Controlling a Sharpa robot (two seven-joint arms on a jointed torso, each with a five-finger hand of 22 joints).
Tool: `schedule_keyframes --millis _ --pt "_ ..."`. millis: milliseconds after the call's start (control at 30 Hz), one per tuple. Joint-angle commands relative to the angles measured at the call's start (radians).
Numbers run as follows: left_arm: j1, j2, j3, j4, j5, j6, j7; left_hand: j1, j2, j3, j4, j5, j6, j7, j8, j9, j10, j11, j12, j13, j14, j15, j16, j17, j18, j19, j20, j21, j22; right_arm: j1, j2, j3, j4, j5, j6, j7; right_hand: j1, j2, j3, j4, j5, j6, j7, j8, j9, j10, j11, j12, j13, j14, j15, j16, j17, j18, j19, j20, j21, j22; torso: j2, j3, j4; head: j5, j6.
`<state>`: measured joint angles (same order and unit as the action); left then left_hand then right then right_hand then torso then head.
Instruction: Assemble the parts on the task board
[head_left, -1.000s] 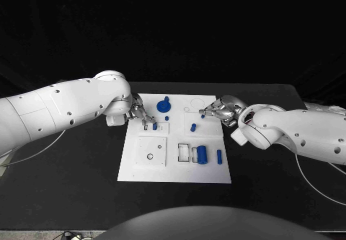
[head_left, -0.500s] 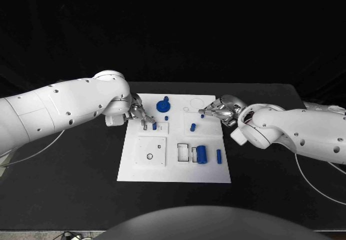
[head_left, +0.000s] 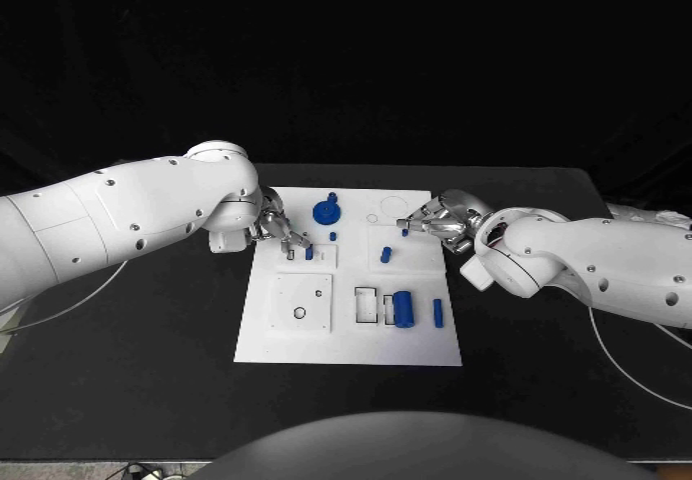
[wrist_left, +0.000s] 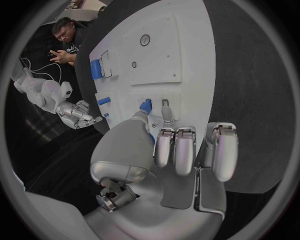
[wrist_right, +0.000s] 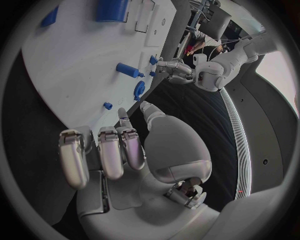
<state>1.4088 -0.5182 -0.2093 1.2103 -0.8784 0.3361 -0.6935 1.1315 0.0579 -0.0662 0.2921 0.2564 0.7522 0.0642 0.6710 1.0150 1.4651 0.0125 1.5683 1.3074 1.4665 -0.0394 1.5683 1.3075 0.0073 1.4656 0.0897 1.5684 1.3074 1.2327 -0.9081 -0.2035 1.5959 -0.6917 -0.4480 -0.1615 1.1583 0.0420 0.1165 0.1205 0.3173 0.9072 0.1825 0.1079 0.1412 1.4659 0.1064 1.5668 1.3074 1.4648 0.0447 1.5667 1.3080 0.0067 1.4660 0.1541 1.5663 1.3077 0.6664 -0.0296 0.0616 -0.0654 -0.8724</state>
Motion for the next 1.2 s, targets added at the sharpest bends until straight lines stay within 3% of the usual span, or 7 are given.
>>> schedule_keyframes --millis 33,433,1200 --pt "0.0 0.001 0.0 0.004 0.008 0.022 0.008 0.007 -0.004 -0.008 -0.001 -0.005 0.002 0.0 -0.004 0.001 0.106 -0.005 0.002 0.263 0.104 -0.005 0.003 0.263 -0.007 0.105 -0.004 0.002 0.263 -0.001 0.0 0.0 0.0 -0.009 0.003 0.004 0.008 0.004 -0.005 -0.002 0.007 -0.003 0.004 0.006 0.001 0.105 0.009 0.004 0.263 0.106 0.007 0.004 0.263 -0.007 0.105 0.006 0.004 0.263 0.0 0.0001 -0.0002 0.0 0.0" --pt "0.0 0.0 0.0 0.005 0.009 0.032 0.007 0.01 -0.005 -0.008 -0.001 -0.006 0.002 0.0 -0.004 0.002 0.106 -0.005 0.002 0.263 0.104 -0.005 0.003 0.263 -0.007 0.105 -0.004 0.002 0.263 -0.002 0.0 0.0 0.0 -0.009 0.002 0.004 0.008 0.004 -0.005 -0.002 0.007 -0.003 0.004 0.006 0.001 0.105 0.009 0.004 0.263 0.106 0.007 0.004 0.263 -0.007 0.105 0.006 0.004 0.263 0.0 0.0008 -0.0009 0.001 0.001" --pt "0.0 -0.003 0.0 0.005 0.01 0.041 0.004 0.077 -0.017 -0.022 -0.004 -0.02 0.003 0.0 -0.008 0.007 0.106 -0.006 0.002 0.263 0.104 -0.005 0.003 0.263 -0.007 0.105 -0.004 0.002 0.263 -0.002 0.0 0.0 0.0 -0.009 0.002 0.004 0.008 0.004 -0.005 -0.002 0.007 -0.003 0.004 0.006 0.001 0.105 0.009 0.004 0.263 0.106 0.007 0.004 0.263 -0.007 0.105 0.006 0.004 0.263 0.0 0.0004 -0.0003 0.001 0.0"
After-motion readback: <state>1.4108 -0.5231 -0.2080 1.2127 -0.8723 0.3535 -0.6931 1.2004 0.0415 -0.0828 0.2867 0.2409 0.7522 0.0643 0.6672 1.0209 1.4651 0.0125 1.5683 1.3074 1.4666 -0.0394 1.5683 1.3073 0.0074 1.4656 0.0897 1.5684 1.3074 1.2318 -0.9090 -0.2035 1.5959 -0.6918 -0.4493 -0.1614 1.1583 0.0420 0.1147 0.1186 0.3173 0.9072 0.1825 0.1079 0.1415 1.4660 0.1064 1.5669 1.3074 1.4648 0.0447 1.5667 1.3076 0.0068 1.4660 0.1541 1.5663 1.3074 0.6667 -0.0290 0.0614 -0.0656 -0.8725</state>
